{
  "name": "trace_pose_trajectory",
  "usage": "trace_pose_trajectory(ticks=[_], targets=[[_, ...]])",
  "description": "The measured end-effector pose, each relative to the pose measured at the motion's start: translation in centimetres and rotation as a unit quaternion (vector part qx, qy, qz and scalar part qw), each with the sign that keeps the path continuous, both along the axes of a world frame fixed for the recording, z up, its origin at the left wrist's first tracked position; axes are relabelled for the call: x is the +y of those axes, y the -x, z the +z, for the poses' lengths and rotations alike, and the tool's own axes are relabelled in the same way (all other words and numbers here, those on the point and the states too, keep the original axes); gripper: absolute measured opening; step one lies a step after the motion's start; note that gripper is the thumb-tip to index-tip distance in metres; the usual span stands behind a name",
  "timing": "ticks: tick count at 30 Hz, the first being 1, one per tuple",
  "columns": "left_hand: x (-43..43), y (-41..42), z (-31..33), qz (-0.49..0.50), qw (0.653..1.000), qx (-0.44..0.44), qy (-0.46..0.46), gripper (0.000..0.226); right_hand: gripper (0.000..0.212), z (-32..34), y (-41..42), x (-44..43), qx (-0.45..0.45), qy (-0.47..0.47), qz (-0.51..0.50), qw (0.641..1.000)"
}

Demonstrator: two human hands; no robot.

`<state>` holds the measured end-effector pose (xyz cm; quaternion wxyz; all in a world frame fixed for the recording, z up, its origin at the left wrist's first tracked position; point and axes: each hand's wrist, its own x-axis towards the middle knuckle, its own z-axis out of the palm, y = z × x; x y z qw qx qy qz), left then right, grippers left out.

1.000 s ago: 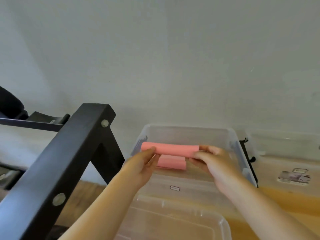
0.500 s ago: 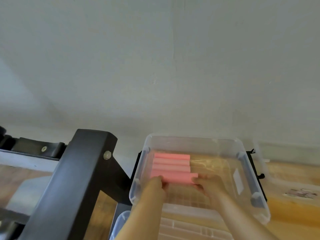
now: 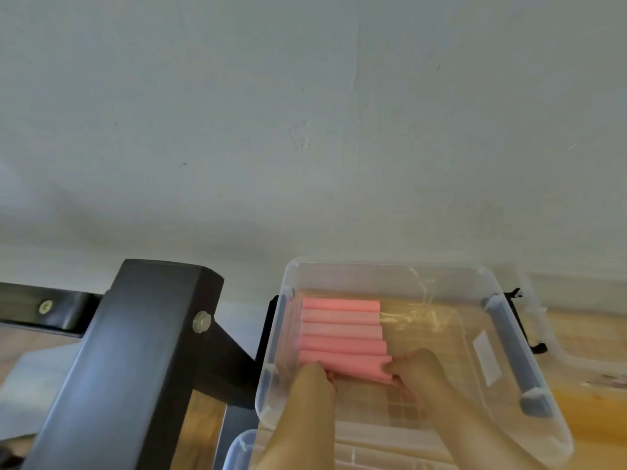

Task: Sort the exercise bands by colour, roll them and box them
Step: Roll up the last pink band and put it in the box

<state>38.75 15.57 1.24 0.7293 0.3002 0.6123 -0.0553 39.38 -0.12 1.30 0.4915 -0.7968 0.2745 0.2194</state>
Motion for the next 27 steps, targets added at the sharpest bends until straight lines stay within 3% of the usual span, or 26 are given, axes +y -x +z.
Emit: trace_pose_trajectory(ticks=[2, 8, 10, 12, 13, 14, 15, 16, 17, 19, 21, 24, 27], targets=[[0.1, -0.2, -0.9, 0.012, 0.999, -0.030, 0.026, 0.028, 0.016, -0.5, -0.3, 0.2, -0.001, 0.022, 0.020, 1.000], [0.0, -0.3, -0.4, -0.127, 0.988, -0.017, -0.089, 0.039, 0.023, -0.4, -0.3, 0.3, -0.003, 0.069, 0.094, 0.993], [-0.2, -0.4, -0.1, -0.093, 0.995, -0.029, -0.036, 0.040, 0.023, -0.4, -0.4, 0.4, -0.014, 0.078, 0.103, 0.992], [0.2, 0.0, 0.1, -0.063, 0.997, 0.012, -0.046, 0.041, 0.026, -0.5, -0.4, 0.5, -0.025, 0.068, 0.098, 0.993], [0.3, 0.2, 0.1, -0.160, 0.983, 0.017, -0.094, 0.037, 0.027, -0.4, -0.5, 0.5, -0.029, 0.062, 0.096, 0.993], [0.0, 0.4, -0.1, -0.292, 0.939, 0.010, -0.183, 0.028, 0.027, -0.3, -0.4, 0.5, -0.029, 0.057, 0.094, 0.994], [0.2, 0.5, -0.4, -0.275, 0.941, 0.018, -0.196, 0.019, 0.027, -0.2, -0.4, 0.4, -0.029, 0.052, 0.095, 0.994], [0.4, 0.2, -0.8, -0.155, 0.984, 0.006, -0.089, 0.014, 0.026, 0.0, -0.4, 0.4, -0.026, 0.049, 0.098, 0.994], [0.4, 0.1, -0.1, -0.098, 0.994, -0.023, -0.046, 0.010, 0.022, 0.2, -0.4, 0.3, -0.028, 0.042, 0.100, 0.994], [0.6, 0.7, 1.3, -0.076, 0.997, -0.018, -0.028, 0.007, 0.004, 1.0, 0.1, 0.1, -0.021, 0.043, 0.113, 0.992], [0.3, 1.1, 2.8, -0.108, 0.993, -0.021, -0.040, 0.004, 0.018, 2.3, 0.6, -0.5, -0.023, 0.059, 0.115, 0.991], [-0.8, 2.0, 4.4, -0.228, 0.958, -0.062, -0.163, 0.010, 0.022, 4.4, 1.4, -1.7, -0.069, 0.044, 0.115, 0.990], [-2.8, 3.3, 7.0, -0.324, 0.883, -0.164, -0.299, 0.020, 0.024, 6.7, 2.2, -2.5, -0.139, 0.021, 0.132, 0.981]])
